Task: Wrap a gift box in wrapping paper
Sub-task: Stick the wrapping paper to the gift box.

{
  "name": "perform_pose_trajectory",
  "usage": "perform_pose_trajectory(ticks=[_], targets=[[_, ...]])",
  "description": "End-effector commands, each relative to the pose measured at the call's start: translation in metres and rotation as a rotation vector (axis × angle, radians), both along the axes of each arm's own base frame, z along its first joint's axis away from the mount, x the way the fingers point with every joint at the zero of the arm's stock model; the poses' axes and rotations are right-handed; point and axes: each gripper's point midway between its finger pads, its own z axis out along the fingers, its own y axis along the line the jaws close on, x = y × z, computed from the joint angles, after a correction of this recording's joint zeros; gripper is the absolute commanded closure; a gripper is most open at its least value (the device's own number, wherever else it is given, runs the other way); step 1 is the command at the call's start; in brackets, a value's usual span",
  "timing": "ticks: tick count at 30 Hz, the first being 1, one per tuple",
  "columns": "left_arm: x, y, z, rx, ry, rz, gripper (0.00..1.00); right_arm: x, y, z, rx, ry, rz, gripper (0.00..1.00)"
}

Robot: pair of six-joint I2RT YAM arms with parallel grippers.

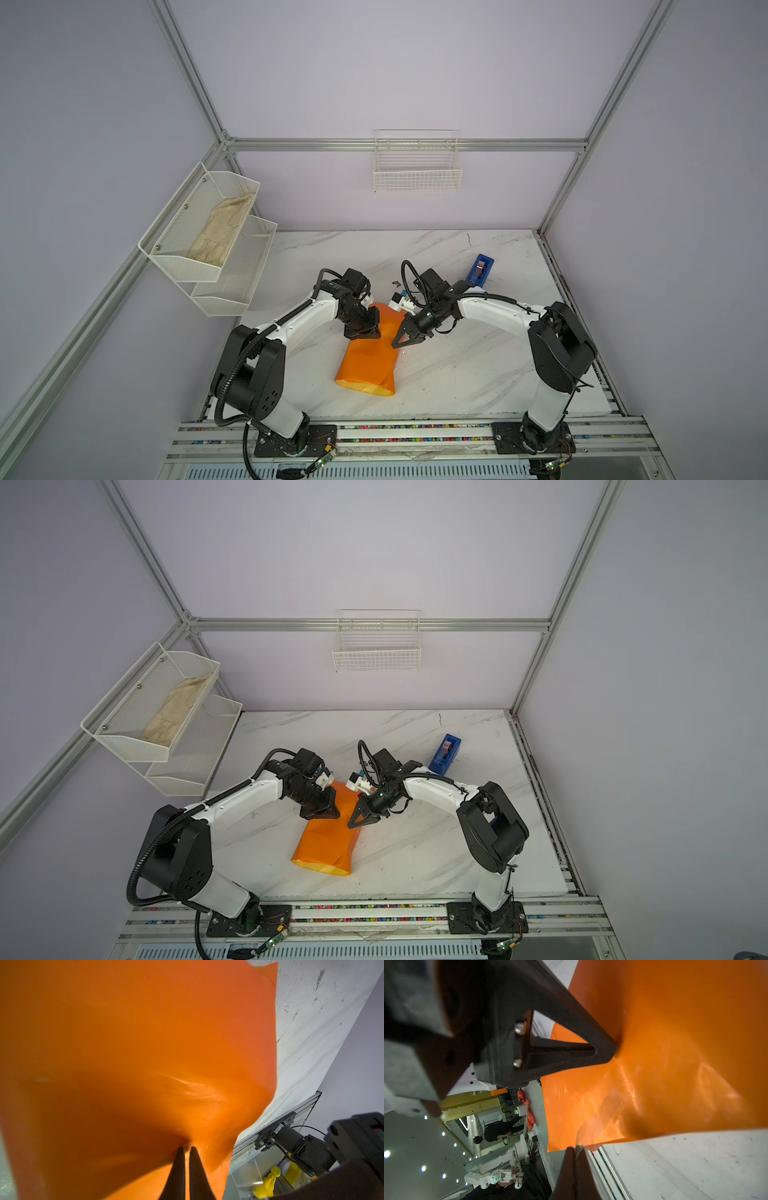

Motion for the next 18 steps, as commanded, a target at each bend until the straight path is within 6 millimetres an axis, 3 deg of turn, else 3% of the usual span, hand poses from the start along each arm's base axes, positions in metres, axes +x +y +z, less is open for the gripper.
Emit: perform_pose_trajectory(ticks=[1, 7, 18], targets=[[-0.021, 0.015, -0.033, 0.111, 0.110, -0.028, 0.91, -0.007, 0.003, 0.002, 0.012, 0.008, 0.064, 1.00], [-0.020, 0.015, -0.033, 0.113, 0.112, -0.028, 0.91, -0.011, 0.013, -0.002, 0.043, 0.034, 0.099, 1.00], [-0.021, 0.014, -0.032, 0.114, 0.114, -0.033, 0.91, -0.024, 0.002, -0.024, -0.022, 0.107, 0.090, 1.00]])
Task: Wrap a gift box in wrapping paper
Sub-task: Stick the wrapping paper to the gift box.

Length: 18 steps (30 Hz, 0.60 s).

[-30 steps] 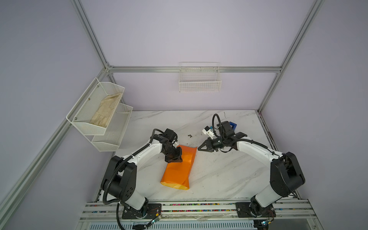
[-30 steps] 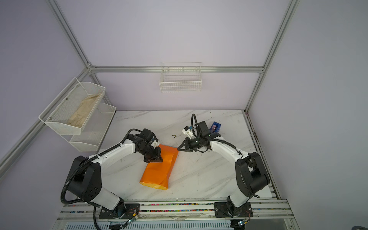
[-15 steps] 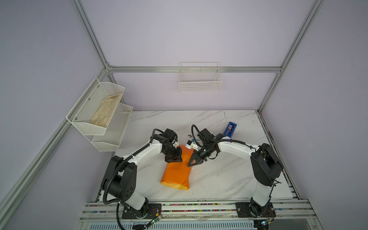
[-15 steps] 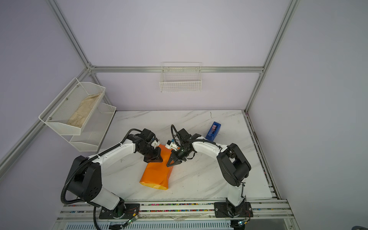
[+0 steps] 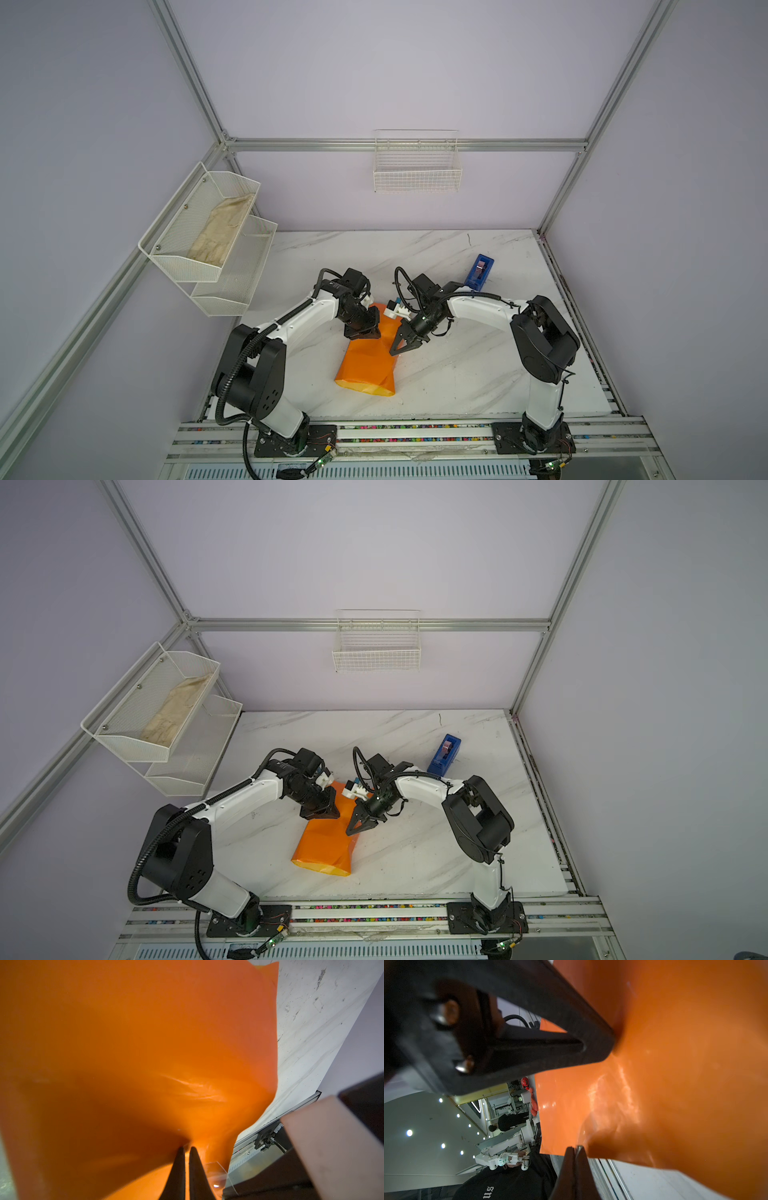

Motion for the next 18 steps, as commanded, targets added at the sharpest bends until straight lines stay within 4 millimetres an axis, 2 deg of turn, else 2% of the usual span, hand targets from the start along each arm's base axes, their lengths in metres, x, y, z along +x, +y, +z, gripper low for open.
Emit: perform_pose_trajectory(ticks=[1, 18], targets=[[-0.0206, 0.0147, -0.0324, 0.114, 0.108, -0.031, 0.91, -0.0075, -0.0035, -0.0062, -0.021, 0.025, 0.013, 1.00], [-0.0213, 0.0152, -0.0318, 0.115, 0.108, -0.031, 0.91, -0.0004, -0.0033, -0.0103, -0.038, 0.051, -0.008, 0.98]])
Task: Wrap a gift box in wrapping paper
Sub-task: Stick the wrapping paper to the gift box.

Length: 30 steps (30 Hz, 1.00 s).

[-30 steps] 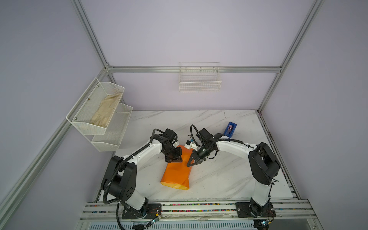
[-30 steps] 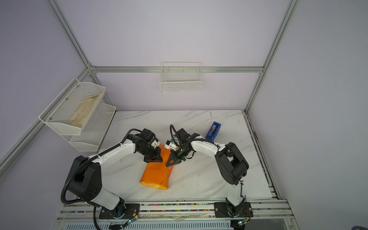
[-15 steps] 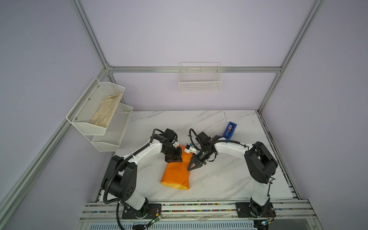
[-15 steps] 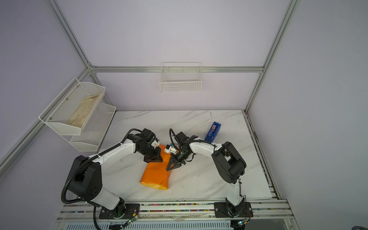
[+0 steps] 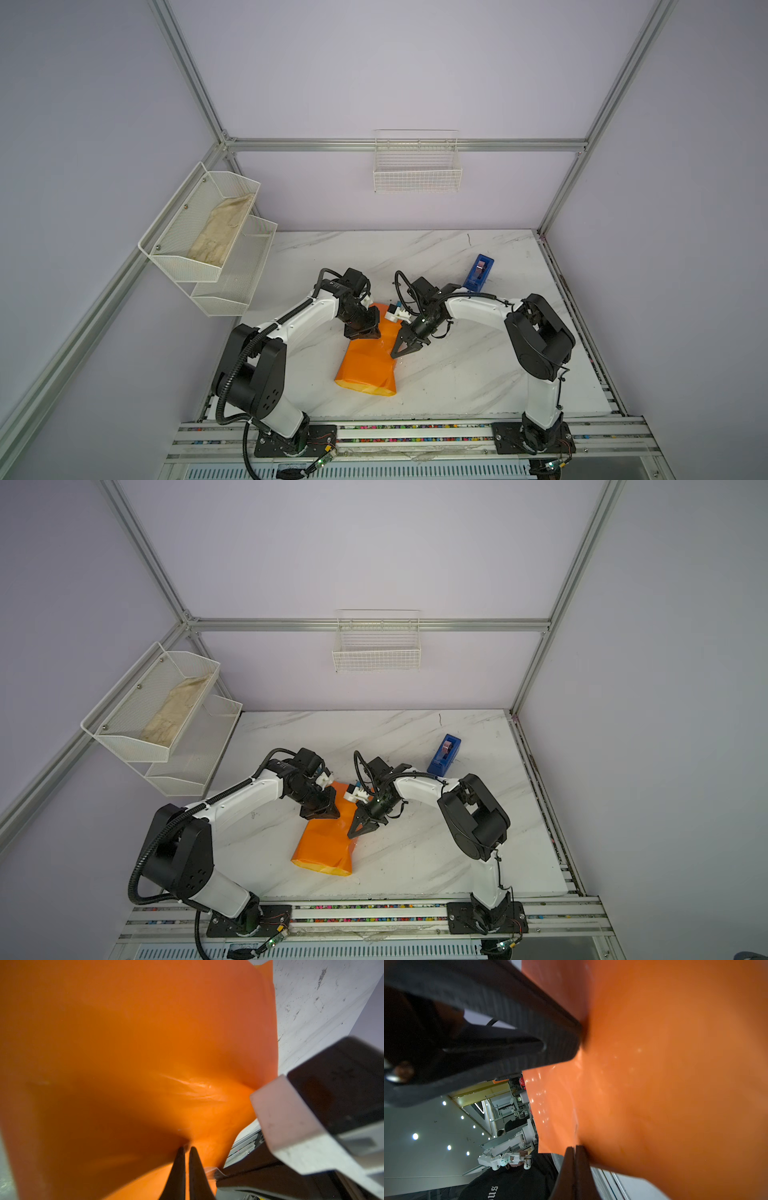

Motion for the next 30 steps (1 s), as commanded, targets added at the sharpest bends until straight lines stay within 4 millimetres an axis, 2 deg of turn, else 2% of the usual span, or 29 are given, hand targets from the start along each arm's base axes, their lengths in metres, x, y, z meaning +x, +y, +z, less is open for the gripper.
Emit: perform_pose_trajectory(ticks=[1, 5, 17, 21, 30], targets=[[-0.022, 0.016, -0.032, 0.115, 0.105, -0.030, 0.91, 0.000, -0.002, 0.003, -0.009, 0.020, -0.004, 0.97], [-0.022, 0.016, -0.032, 0.115, 0.105, -0.029, 0.91, 0.004, -0.003, 0.005, -0.021, 0.023, -0.025, 0.88], [-0.024, 0.017, -0.033, 0.118, 0.108, -0.026, 0.91, 0.006, -0.002, 0.014, -0.038, 0.036, -0.059, 0.71], [-0.024, 0.017, -0.034, 0.118, 0.111, -0.026, 0.91, 0.006, -0.002, 0.016, -0.038, 0.042, -0.065, 0.68], [-0.026, 0.018, -0.035, 0.121, 0.114, -0.026, 0.91, 0.006, -0.002, 0.017, -0.056, 0.071, -0.088, 0.66]])
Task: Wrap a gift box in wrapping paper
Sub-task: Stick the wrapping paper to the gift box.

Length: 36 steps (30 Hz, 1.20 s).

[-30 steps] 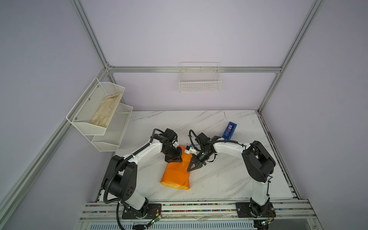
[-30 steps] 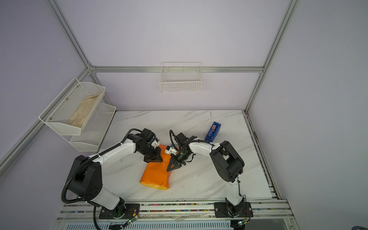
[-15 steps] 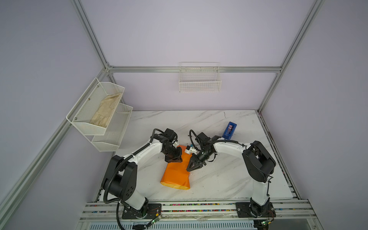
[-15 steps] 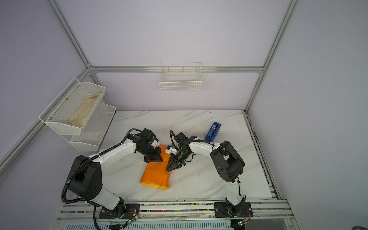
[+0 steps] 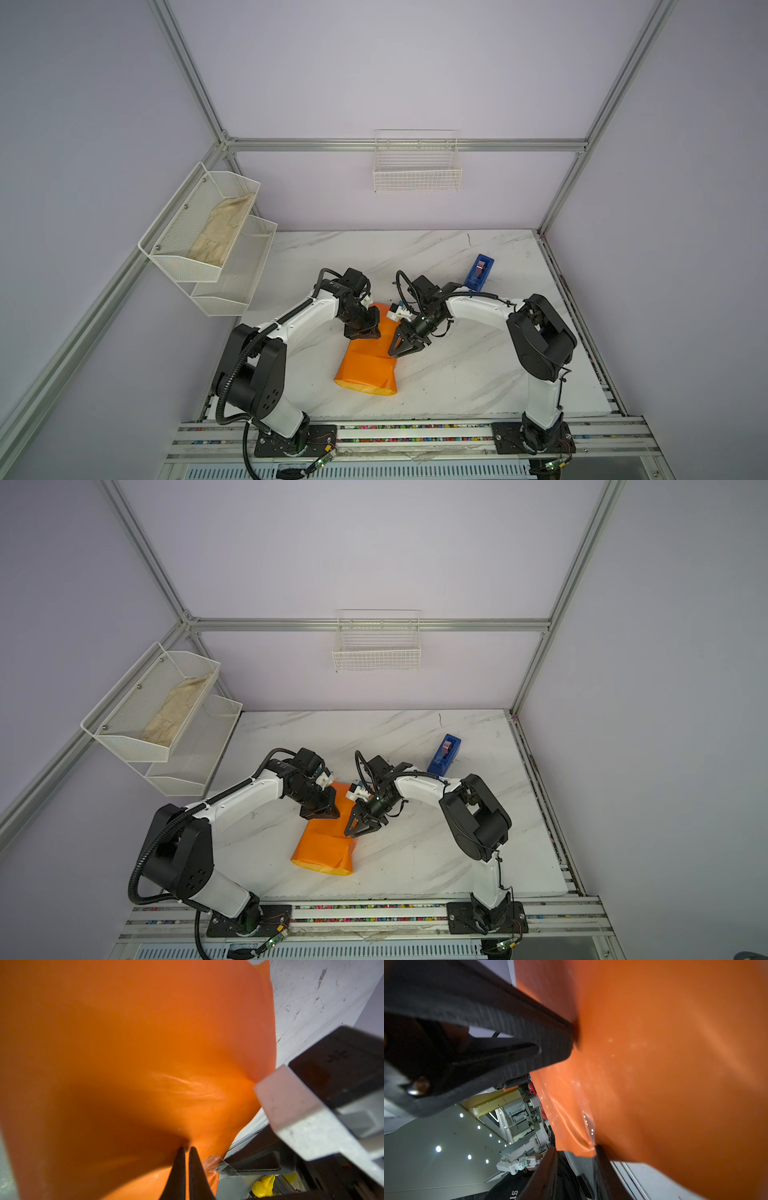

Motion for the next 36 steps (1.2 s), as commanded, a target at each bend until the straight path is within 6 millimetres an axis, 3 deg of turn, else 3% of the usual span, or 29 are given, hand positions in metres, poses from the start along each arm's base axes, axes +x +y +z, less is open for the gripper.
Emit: perform_pose_trajectory(ticks=[1, 7, 15, 24, 31, 36], targets=[[-0.026, 0.018, -0.035, 0.122, 0.113, -0.025, 0.91, 0.004, -0.001, 0.010, -0.007, -0.016, -0.019, 0.66], [-0.025, 0.018, -0.034, 0.119, 0.112, -0.025, 0.91, 0.007, 0.001, 0.009, -0.015, -0.006, -0.034, 0.67], [-0.023, 0.017, -0.032, 0.116, 0.105, -0.025, 0.91, 0.011, 0.003, -0.001, -0.047, 0.011, -0.053, 0.89], [-0.021, 0.015, -0.027, 0.106, 0.088, -0.024, 0.91, 0.010, -0.001, -0.019, -0.095, 0.026, -0.061, 0.95], [-0.013, 0.009, -0.013, 0.076, 0.050, -0.022, 0.90, 0.008, -0.004, -0.025, -0.112, 0.035, -0.063, 0.97], [-0.002, 0.003, 0.014, 0.039, -0.006, -0.015, 0.89, 0.007, -0.005, -0.028, -0.116, 0.039, -0.061, 0.98]])
